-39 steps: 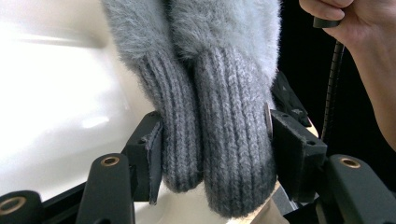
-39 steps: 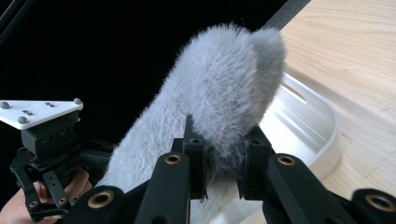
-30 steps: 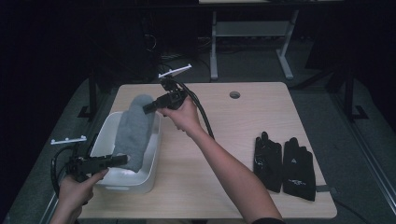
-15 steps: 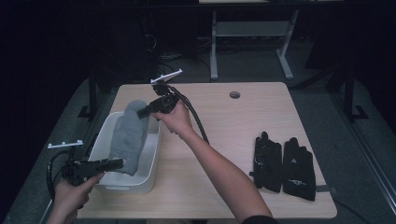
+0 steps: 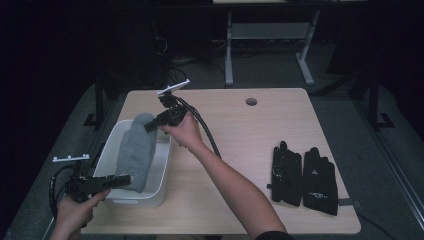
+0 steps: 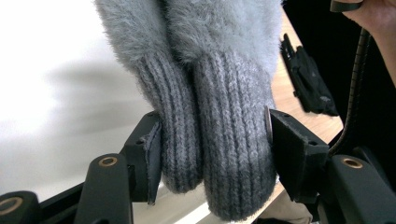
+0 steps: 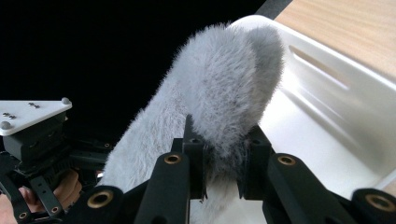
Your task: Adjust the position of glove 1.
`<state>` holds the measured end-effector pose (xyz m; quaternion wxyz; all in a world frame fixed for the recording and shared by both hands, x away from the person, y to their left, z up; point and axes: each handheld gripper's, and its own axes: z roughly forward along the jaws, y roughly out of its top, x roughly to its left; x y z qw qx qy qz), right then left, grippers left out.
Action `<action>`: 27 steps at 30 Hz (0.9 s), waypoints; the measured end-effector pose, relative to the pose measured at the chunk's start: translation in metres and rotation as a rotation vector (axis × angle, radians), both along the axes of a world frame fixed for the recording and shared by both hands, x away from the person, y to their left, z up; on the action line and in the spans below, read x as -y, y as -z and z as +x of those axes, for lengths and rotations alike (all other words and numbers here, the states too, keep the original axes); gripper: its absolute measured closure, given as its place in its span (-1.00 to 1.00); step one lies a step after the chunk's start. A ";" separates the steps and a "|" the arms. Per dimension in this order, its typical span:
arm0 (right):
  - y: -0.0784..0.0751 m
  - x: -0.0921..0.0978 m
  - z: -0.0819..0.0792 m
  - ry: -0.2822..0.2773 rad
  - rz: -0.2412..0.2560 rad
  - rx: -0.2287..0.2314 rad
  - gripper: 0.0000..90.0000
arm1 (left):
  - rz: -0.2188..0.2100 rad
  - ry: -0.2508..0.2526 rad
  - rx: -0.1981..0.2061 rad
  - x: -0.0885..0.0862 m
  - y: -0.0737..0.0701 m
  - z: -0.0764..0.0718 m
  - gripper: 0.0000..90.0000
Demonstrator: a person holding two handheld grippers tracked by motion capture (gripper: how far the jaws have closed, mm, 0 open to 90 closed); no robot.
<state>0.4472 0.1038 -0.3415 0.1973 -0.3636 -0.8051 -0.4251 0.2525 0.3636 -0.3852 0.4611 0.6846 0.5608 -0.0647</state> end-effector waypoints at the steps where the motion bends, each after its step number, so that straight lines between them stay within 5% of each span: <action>1: 0.001 0.000 -0.001 -0.001 0.000 -0.007 0.69 | 0.002 0.002 -0.004 0.000 0.001 0.000 -0.10; 27: 0.031 -0.012 -0.001 -0.038 -0.045 -0.041 0.69 | 0.088 -0.003 -0.045 -0.002 0.006 -0.007 -0.28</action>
